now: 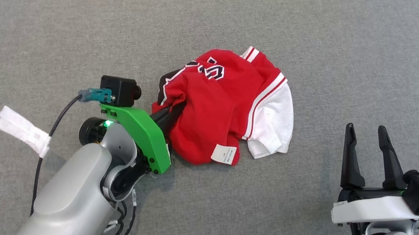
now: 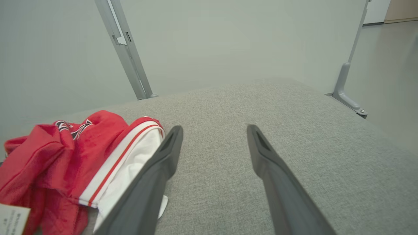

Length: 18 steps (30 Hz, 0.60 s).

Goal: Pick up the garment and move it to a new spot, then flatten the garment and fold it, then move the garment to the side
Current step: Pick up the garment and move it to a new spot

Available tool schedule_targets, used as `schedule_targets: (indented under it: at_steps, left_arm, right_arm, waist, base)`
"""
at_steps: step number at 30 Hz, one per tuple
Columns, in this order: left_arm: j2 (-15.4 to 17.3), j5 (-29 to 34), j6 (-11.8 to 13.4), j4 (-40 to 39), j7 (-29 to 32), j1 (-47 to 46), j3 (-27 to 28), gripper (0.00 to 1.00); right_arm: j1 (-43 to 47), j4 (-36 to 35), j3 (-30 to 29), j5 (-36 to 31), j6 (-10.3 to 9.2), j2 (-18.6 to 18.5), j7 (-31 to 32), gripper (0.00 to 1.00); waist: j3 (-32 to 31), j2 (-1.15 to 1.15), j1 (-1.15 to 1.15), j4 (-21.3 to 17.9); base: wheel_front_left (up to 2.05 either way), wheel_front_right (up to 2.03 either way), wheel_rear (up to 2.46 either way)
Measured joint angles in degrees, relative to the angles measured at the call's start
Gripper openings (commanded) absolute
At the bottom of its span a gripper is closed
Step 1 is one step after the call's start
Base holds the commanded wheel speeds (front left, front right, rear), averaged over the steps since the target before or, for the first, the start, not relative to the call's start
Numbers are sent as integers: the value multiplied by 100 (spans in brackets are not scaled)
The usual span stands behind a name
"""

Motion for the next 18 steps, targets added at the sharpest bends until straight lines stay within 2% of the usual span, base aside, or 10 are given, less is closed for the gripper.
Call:
schedule_targets:
  at_steps: [3, 4, 5, 6, 7, 11, 16, 18]
  left_arm:
    - [-20, 14, -56, 416, -312, -54, -253, 0]
    - [-21, 14, -62, 463, -408, -81, -303, 6]
    - [-25, 2, -63, 494, -505, -102, -343, 31]
    - [-44, -91, -63, 500, -597, -104, -370, 78]
    - [-71, -216, -63, 491, -657, -98, -389, 100]
    - [-22, -313, -65, 421, -1089, -36, -520, 100]
    - [243, 97, -57, 235, -1781, 313, -634, 100]
    - [381, 312, 30, 165, -2027, 504, -658, 100]
  right_arm:
    - [-10, -9, -49, -118, 0, -1, 0, 100]
    - [-8, -9, -67, -159, 0, -1, 0, 100]
    - [-7, -5, -82, -196, 0, 0, 0, 100]
    - [-2, -5, -90, -221, 0, 0, 0, 100]
    - [10, -7, -102, -252, 0, 1, 0, 100]
    - [112, -10, -194, -349, 0, 0, 0, 100]
    - [413, -47, -324, -524, 0, 2, 0, 100]
    - [487, -71, -369, -597, 0, 0, 0, 100]
  waist:
    - [-19, 0, 0, 79]
    - [-33, 0, 0, 106]
    - [-50, 0, 0, 132]
    - [-75, 0, 0, 156]
    - [-105, 0, 0, 176]
    - [-268, 0, 0, 261]
    - [-554, 0, 0, 390]
    - [-676, 0, 0, 445]
  base:
    - [0, 0, 0]
    - [0, 0, 0]
    - [0, 0, 0]
    - [0, 0, 0]
    - [0, 0, 0]
    - [0, 0, 0]
    - [0, 0, 0]
    - [0, 0, 0]
